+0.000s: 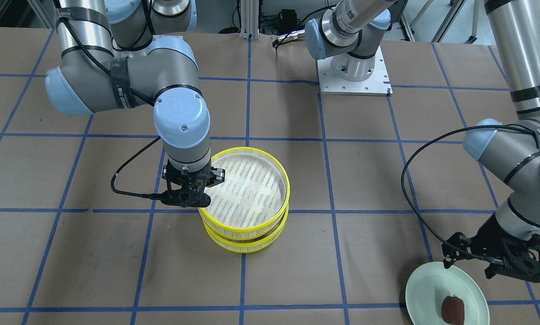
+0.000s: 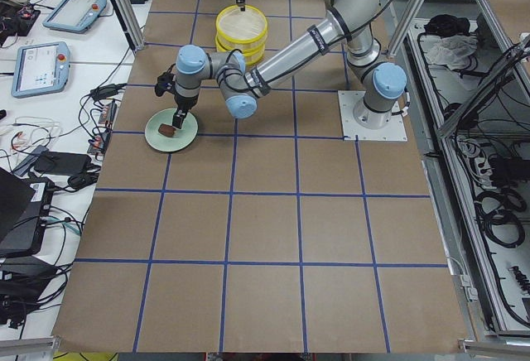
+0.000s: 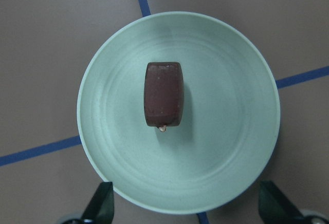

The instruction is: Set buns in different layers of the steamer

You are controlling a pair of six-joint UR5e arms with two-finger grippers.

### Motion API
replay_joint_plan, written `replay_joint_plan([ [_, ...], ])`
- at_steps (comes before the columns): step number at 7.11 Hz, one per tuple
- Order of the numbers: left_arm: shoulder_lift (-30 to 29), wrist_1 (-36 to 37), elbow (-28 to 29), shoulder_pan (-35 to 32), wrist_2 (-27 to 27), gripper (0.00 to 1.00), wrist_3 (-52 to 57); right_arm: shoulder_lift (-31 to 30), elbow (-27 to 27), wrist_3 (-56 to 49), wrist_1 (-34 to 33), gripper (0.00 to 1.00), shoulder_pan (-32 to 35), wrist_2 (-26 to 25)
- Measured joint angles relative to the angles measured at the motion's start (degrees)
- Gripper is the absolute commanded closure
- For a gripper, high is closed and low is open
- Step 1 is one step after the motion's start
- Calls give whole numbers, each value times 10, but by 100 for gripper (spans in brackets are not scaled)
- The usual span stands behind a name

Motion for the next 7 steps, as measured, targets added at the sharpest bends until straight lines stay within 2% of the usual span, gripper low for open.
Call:
replay_joint_plan([
  [2,-50,43,23,8,-49,2,32,6,1,-2,-7,100,1,-4],
  [4,-83,57,44,9,-82,14,39,7,2,-2,-22,100,1,-12],
  [5,-94,59,50,9,-90,14,41,8,3,-1,-25,100,1,-10],
  [6,-104,61,56,9,-92,22,41,9,4,1,-29,100,1,-6],
  [7,-111,63,61,9,-93,50,42,11,5,1,-34,100,1,-4],
])
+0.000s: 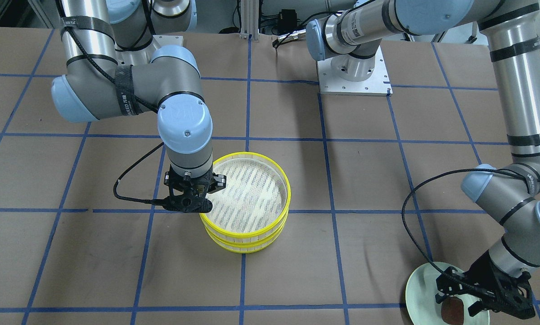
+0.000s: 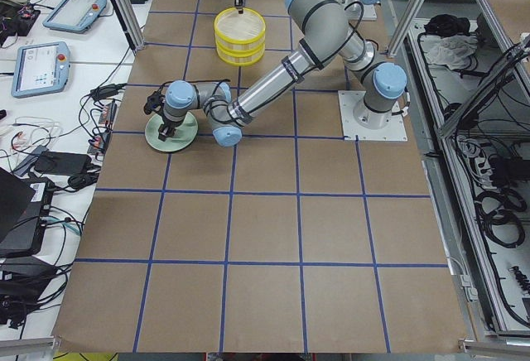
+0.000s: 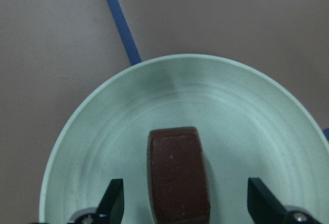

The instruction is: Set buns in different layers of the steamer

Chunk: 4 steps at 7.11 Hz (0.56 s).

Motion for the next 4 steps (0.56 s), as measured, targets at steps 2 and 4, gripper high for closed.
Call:
replay_joint_plan([
  [2,-7,1,3,0,0,100,0,5,1,0,-12,100,0,-4],
  [4,-2,1,4,0,2,100,7,7,2,0,-25,100,0,-1],
])
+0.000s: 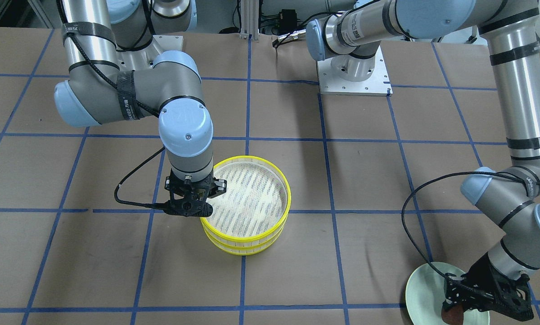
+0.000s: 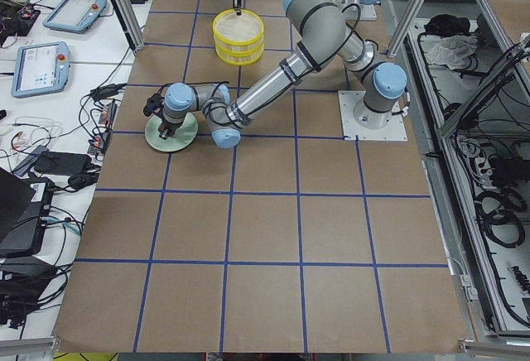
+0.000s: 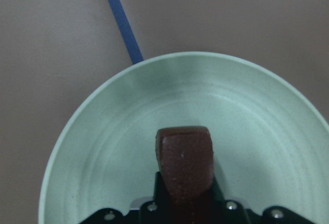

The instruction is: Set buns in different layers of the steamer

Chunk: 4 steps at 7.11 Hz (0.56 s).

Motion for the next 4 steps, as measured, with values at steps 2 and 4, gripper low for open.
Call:
replay_joint_plan([
  [2,19,-1,-2,0,2,100,0,3,0,-2,1,1,0,0],
  [4,54,-5,-12,-3,3,100,-19,-1,6,-17,7,0,0,-6],
])
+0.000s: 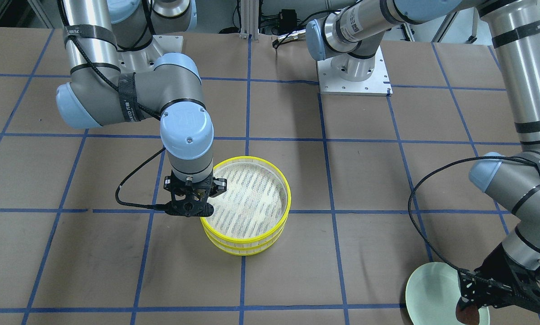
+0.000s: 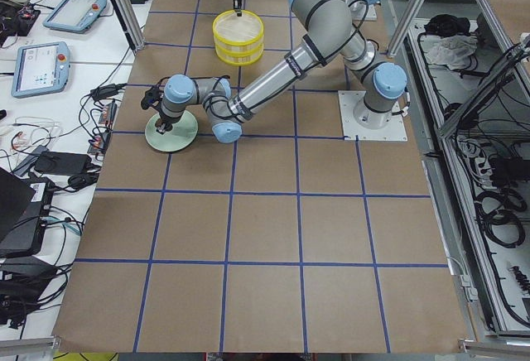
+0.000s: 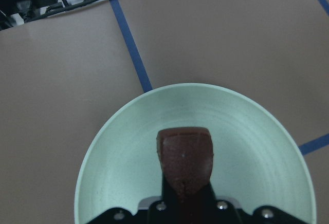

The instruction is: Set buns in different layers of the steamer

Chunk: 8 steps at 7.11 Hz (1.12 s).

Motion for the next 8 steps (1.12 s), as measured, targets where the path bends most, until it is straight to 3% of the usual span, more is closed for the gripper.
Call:
replay_joint_plan([
  [2,38,-24,-10,-9,1,100,-35,-47,-2,-5,7,0,-3,3],
  [4,73,-39,-30,-30,11,100,-77,-147,-4,-6,61,0,-12,1],
  [6,111,-46,-45,-88,27,100,-171,-223,-10,-5,135,0,-29,2],
  [8,144,-59,-58,-170,35,100,-280,-242,-42,-5,163,0,-53,5],
])
